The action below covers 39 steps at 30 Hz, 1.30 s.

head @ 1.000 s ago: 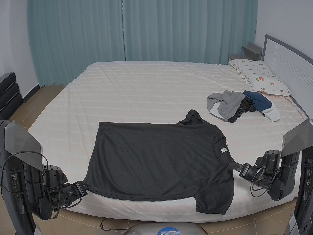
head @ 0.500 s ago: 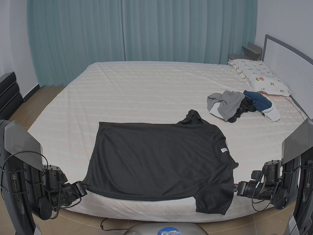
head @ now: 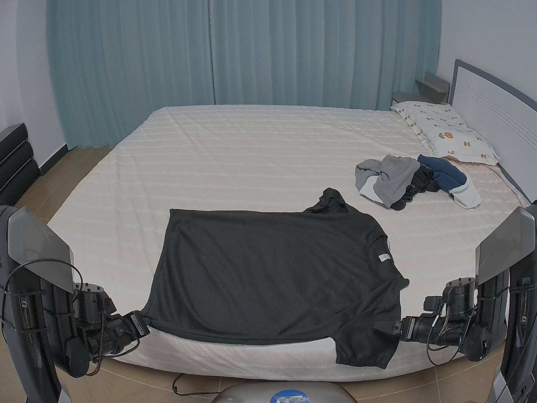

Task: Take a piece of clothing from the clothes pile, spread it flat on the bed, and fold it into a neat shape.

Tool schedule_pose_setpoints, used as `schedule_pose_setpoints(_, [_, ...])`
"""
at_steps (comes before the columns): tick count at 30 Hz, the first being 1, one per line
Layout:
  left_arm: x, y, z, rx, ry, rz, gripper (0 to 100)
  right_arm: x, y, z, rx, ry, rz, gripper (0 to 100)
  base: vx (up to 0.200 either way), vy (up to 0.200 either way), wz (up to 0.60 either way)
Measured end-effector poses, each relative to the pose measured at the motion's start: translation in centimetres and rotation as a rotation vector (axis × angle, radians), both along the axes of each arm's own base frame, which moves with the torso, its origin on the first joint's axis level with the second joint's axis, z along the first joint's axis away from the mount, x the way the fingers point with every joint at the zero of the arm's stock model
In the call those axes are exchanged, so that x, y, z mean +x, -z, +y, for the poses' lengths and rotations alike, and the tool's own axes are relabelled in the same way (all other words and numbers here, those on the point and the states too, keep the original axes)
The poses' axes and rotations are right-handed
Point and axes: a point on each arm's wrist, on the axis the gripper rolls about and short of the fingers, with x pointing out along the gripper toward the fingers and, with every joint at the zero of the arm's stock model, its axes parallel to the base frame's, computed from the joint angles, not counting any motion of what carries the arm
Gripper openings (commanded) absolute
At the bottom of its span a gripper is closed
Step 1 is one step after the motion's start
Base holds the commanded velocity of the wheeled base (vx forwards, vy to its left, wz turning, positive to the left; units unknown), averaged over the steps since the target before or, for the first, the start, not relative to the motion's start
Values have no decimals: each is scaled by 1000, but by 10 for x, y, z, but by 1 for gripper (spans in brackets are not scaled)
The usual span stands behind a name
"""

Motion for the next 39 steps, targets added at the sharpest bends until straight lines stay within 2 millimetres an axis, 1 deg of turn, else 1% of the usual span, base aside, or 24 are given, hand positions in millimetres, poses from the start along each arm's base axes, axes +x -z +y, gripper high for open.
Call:
schedule_pose_setpoints(6, [0,0,0,0,0,0,0,-3,7,-3,-42,-19,15,100,0,0,0])
schedule_pose_setpoints(13, [0,0,0,0,0,0,0,-1,12,-4,-33,-21,26,100,0,0,0])
schedule_pose_setpoints(14, [0,0,0,0,0,1,0,0,12,-4,-31,-20,25,0,0,0,0])
schedule_pose_setpoints(24, [0,0,0,0,0,2,0,0,11,-5,-37,-9,20,0,0,0,0])
schedule_pose_setpoints(29, [0,0,0,2,0,1,0,-3,8,-14,-40,26,29,0,0,0,0])
schedule_pose_setpoints(33, [0,0,0,4,1,0,0,-13,1,-24,-41,55,44,0,0,0,0])
schedule_pose_setpoints(39, [0,0,0,12,3,-4,0,-16,-10,-36,-39,111,21,0,0,0,0])
